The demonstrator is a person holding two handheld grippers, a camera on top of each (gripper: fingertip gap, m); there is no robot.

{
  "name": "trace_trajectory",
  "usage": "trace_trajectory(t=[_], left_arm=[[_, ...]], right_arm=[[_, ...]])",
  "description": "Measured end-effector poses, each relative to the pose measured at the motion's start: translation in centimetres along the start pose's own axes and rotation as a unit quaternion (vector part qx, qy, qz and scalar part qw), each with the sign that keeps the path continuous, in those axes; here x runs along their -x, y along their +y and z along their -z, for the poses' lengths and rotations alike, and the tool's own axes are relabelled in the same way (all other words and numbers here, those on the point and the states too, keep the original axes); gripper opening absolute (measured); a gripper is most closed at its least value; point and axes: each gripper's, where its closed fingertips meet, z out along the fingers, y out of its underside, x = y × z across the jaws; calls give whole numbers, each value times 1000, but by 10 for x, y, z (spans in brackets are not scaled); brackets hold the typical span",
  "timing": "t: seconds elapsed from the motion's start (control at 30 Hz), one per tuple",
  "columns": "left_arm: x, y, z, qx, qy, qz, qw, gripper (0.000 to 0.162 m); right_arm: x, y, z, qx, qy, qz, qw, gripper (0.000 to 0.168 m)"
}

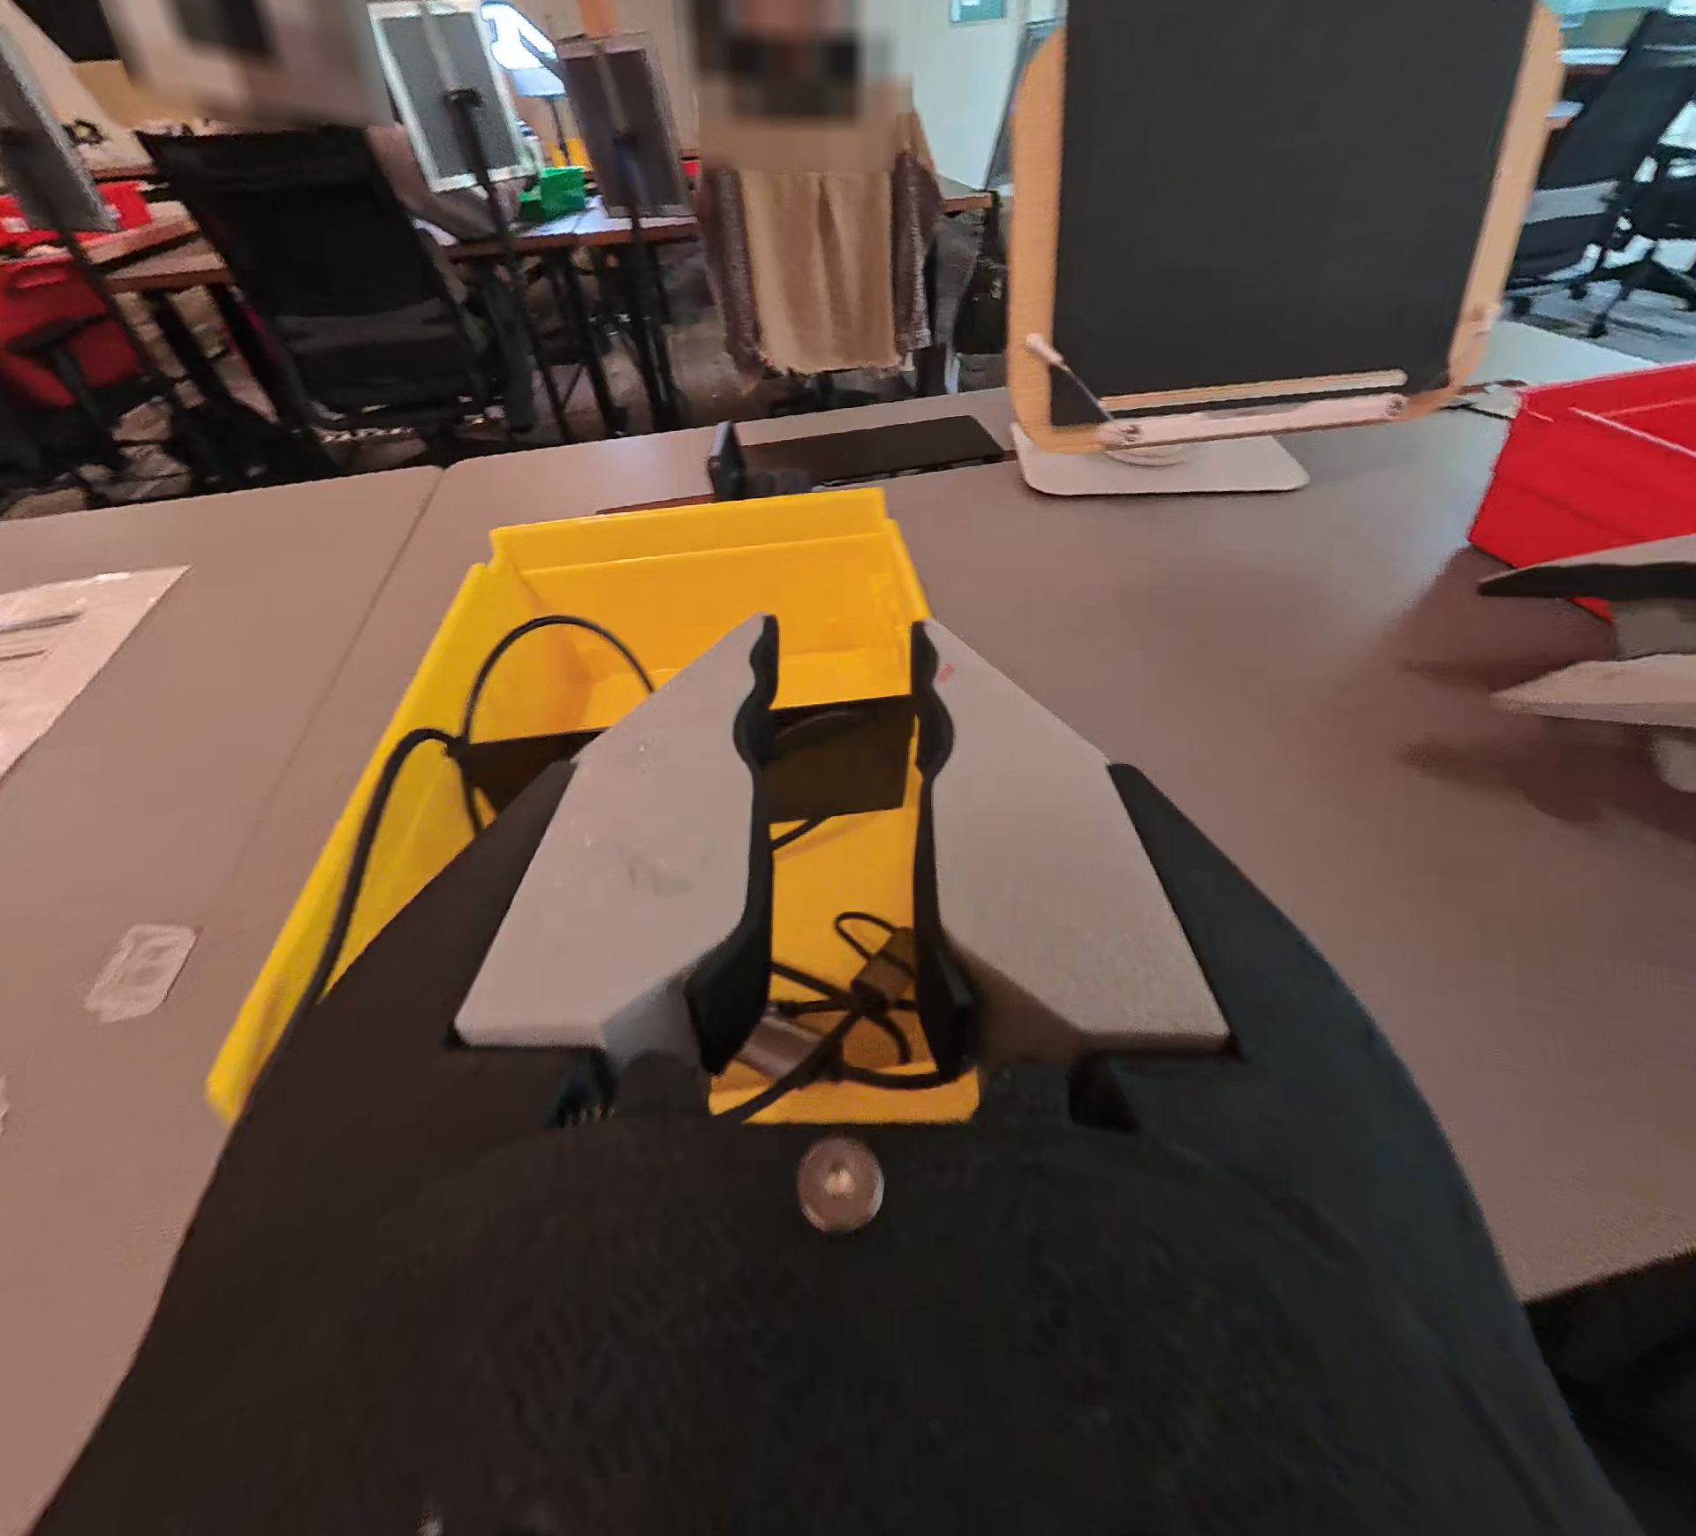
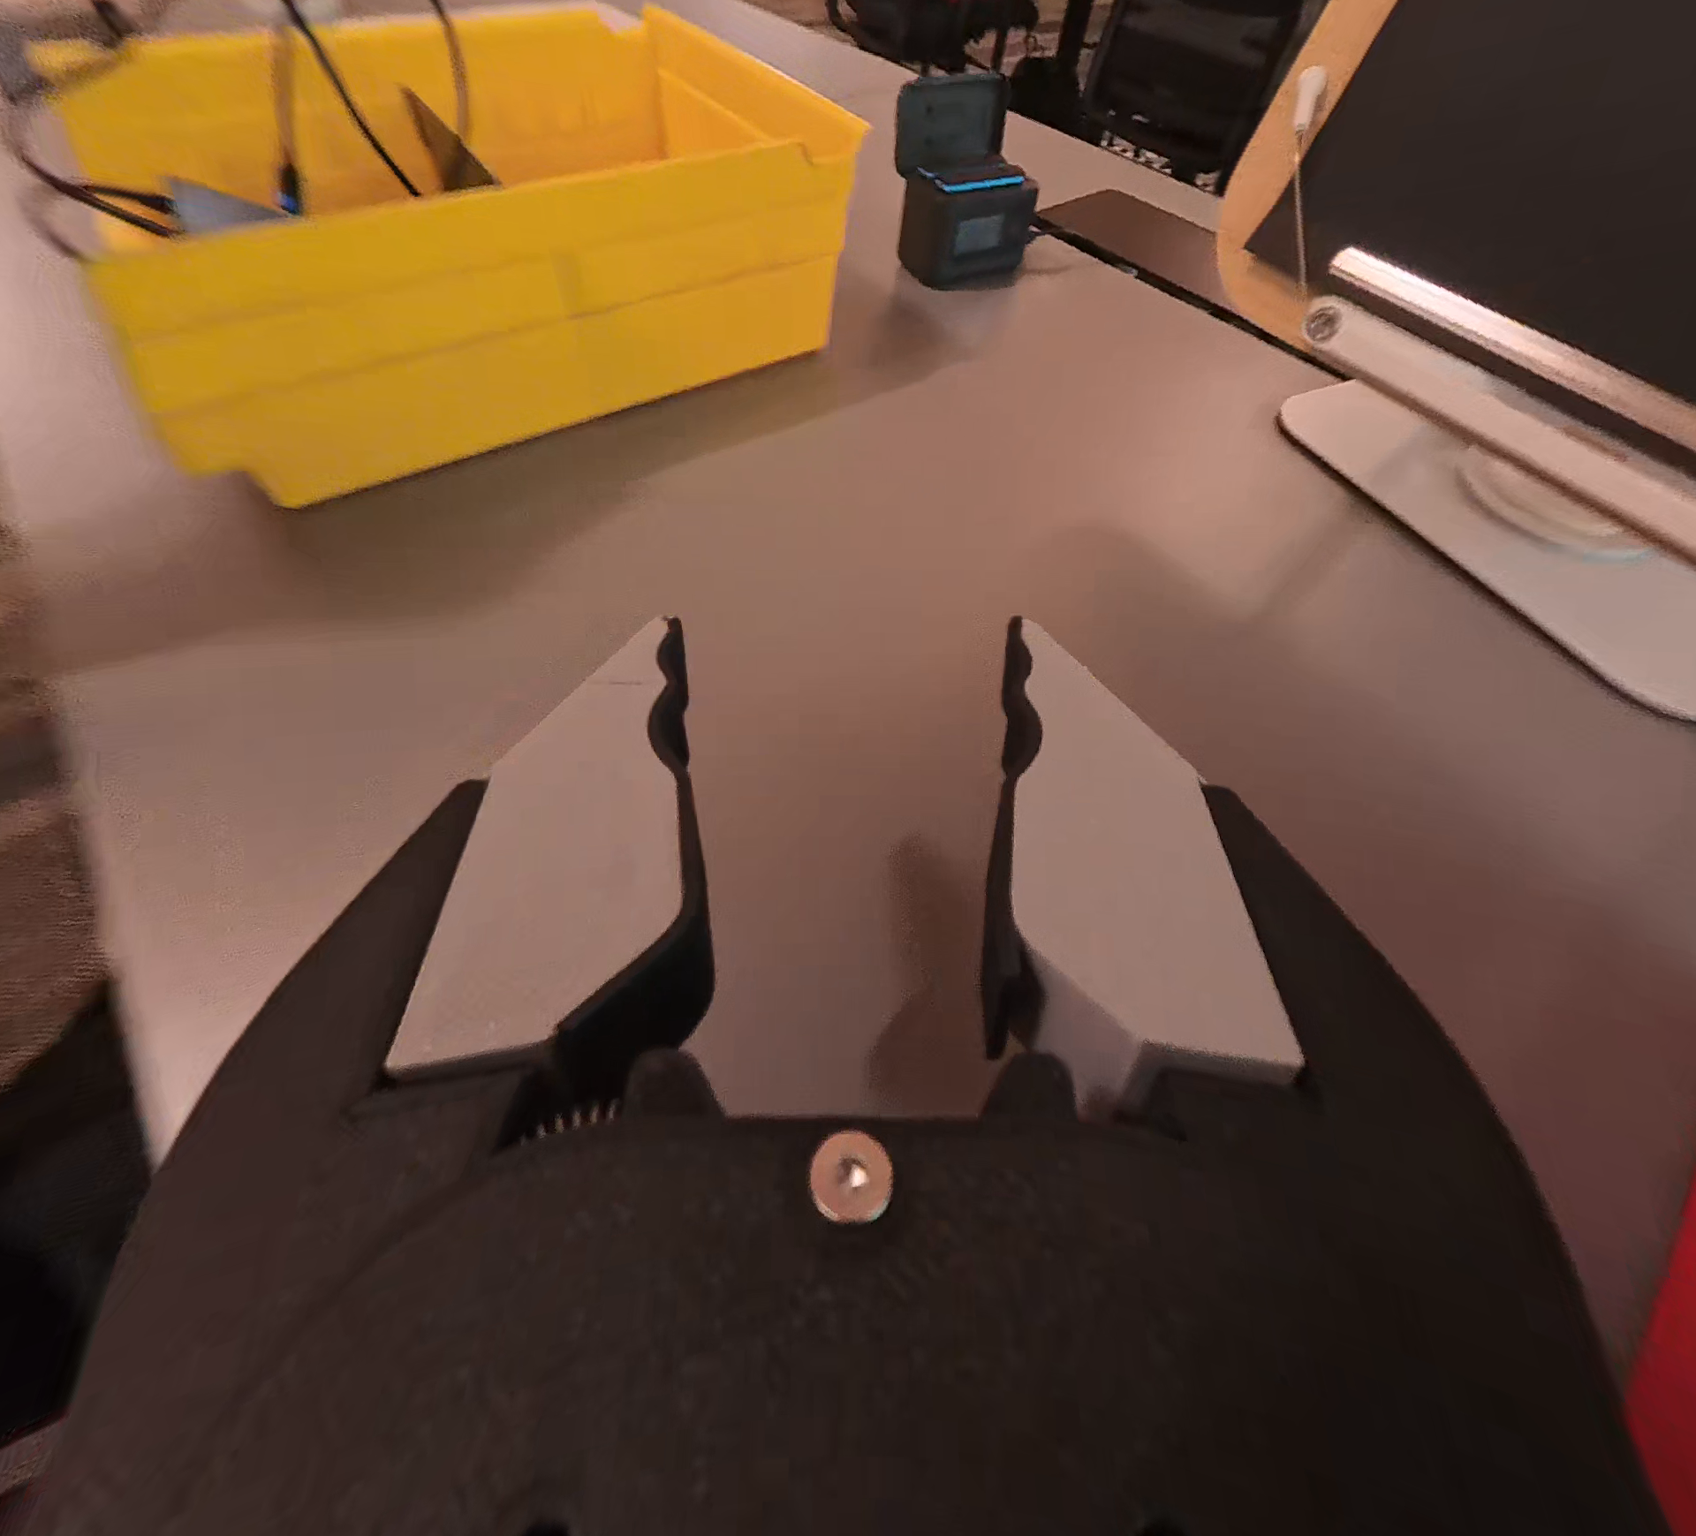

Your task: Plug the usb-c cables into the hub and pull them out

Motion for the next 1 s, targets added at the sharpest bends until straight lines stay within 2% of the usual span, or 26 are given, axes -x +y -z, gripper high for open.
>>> trace_trajectory(t=[0.13, 0.23, 0.4, 0.57, 0.77, 0.83, 0.93, 1.0], left_arm=[[29, 4, 4, -2, -39, 7, 999, 26], [47, 17, 0, 16, -67, -1, 998, 25], [61, 32, -12, 42, -79, 3, 996, 27], [68, 42, -16, 72, -99, -24, 992, 29], [87, 91, -9, 196, -106, -45, 974, 33], [91, 103, -7, 219, -106, -40, 969, 36], [91, 118, -9, 245, -92, -23, 965, 29], [95, 125, -9, 259, -102, -23, 960, 31]], right_arm=[[-14, 9, -55, 19, -11, 18, 1000, 66], [-10, 23, -75, 46, -42, 14, 998, 62], [-17, 25, -65, 38, -30, 51, 998, 60], [-23, 25, -63, 38, -24, 23, 999, 58], [-23, 28, -61, 45, -9, 42, 998, 56], [-23, 28, -60, 44, -7, 43, 998, 56], [-25, 28, -58, 42, -5, 34, 999, 56], [-26, 28, -57, 40, -5, 29, 999, 56]])
